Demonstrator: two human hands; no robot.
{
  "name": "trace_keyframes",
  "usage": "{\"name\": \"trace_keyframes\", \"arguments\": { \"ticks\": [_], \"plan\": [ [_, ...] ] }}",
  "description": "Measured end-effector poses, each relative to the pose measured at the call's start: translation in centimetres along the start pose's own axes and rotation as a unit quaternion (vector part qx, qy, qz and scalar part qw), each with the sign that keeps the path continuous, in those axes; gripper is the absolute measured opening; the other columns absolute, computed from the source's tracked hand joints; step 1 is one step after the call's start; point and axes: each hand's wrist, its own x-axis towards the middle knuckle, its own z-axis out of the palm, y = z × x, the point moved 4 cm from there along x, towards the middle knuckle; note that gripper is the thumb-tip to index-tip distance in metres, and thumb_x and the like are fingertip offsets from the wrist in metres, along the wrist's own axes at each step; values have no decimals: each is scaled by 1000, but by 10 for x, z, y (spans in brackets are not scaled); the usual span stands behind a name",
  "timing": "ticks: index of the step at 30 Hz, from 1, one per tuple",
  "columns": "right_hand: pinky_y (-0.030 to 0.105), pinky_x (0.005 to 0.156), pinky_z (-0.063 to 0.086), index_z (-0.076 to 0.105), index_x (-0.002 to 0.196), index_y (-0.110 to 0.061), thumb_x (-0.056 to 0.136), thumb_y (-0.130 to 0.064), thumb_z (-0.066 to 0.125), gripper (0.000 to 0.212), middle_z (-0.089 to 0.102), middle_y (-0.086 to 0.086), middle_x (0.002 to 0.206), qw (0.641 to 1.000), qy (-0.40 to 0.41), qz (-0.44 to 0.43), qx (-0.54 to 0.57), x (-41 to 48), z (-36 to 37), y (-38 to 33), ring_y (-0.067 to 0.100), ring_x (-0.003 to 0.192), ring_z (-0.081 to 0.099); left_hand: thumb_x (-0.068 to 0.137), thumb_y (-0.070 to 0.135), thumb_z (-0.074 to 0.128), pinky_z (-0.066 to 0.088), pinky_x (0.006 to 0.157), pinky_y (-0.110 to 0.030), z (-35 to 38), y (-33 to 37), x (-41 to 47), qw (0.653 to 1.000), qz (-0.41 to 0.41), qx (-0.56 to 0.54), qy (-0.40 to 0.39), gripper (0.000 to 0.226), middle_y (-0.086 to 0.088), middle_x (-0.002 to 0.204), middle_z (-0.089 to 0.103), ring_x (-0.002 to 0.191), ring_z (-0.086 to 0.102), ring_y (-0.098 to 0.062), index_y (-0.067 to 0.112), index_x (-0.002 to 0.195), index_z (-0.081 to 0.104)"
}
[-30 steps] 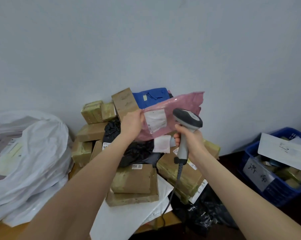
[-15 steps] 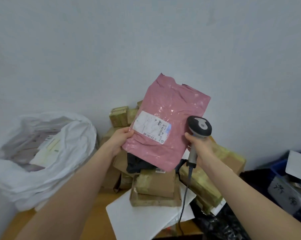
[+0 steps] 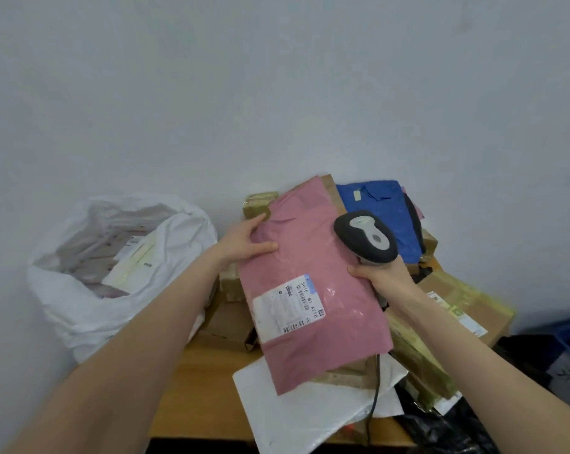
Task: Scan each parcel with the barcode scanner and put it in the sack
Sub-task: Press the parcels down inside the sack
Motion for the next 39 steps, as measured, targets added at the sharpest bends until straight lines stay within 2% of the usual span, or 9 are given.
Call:
{"name": "trace_keyframes", "arguments": {
  "ticks": [4, 11, 14, 17, 20, 22, 25, 31, 39],
  "plan": [
    [25, 72, 46, 58, 110, -23, 75, 5, 75, 48, 62, -11, 97, 999, -33, -9, -16, 0, 9, -4, 4, 89, 57, 88, 17, 69, 50, 83, -15, -2, -20, -9, 992, -55, -97, -67, 42, -2, 111, 65, 101, 61, -14, 8, 128, 58],
    [19, 55, 48, 67, 95, -11, 78, -3, 73, 20, 66, 3, 78, 998, 57, -6, -30, 3, 4, -3, 17, 73, 59, 85, 12, 72, 44, 53, -12, -14, -46, -17, 975, -148, -161, 36, 5, 7, 64, 63, 61, 57, -5, 11, 83, 67],
    [36, 66, 51, 67, 94, -6, 81, -16, 73, 17, 70, 11, 79, 993, 104, 35, -52, 5, -9, 1, 23, 71, 64, 86, 12, 72, 49, 64, -22, -21, -67, -26, 947, -189, -223, 131, 7, -3, 83, 64, 65, 60, -11, 11, 87, 65],
    [29, 53, 48, 67, 89, -2, 83, -15, 73, 15, 66, 9, 62, 994, 72, 82, -3, -7, 0, 9, 16, 50, 58, 88, 6, 68, 50, 48, -17, -8, -81, -33, 893, -210, -344, 202, 6, -4, 84, 64, 51, 64, -5, 8, 91, 63],
    [27, 48, 49, 66, 82, -4, 82, -12, 73, 11, 63, 6, 55, 993, 37, 111, 34, -30, 24, 17, 15, 45, 55, 90, 4, 64, 53, 71, -31, 17, -86, -34, 856, -220, -416, 213, 22, -10, 100, 65, 76, 64, -17, 3, 111, 62],
    [26, 43, 46, 64, 75, -3, 84, -11, 71, 14, 61, 8, 53, 990, 23, 125, 61, -44, 41, 22, 15, 42, 53, 90, 8, 65, 52, 67, -32, 31, -91, -36, 838, -235, -439, 221, 21, -7, 100, 66, 82, 62, -20, 9, 111, 61],
    [24, 40, 44, 64, 75, 0, 85, -12, 70, 16, 61, 11, 52, 986, 30, 142, 82, -60, 56, 28, 16, 39, 53, 90, 12, 66, 47, 56, -25, 44, -96, -39, 837, -245, -434, 225, 24, 0, 95, 65, 77, 60, -12, 11, 114, 61],
    [30, 53, 49, 67, 79, 0, 81, -15, 72, 16, 63, 12, 55, 988, 27, 144, 58, -80, 67, 39, 20, 46, 56, 91, 9, 64, 50, 84, -30, 63, -101, -45, 832, -235, -447, 228, 35, -6, 111, 64, 87, 61, -16, 4, 125, 58],
    [33, 55, 46, 63, 66, -5, 80, -12, 70, 18, 60, 10, 51, 986, 22, 155, 56, -93, 71, 41, 22, 45, 52, 92, 8, 63, 47, 89, -30, 70, -106, -49, 833, -225, -446, 236, 38, -8, 120, 62, 98, 58, -18, 5, 129, 56]
  ]
}}
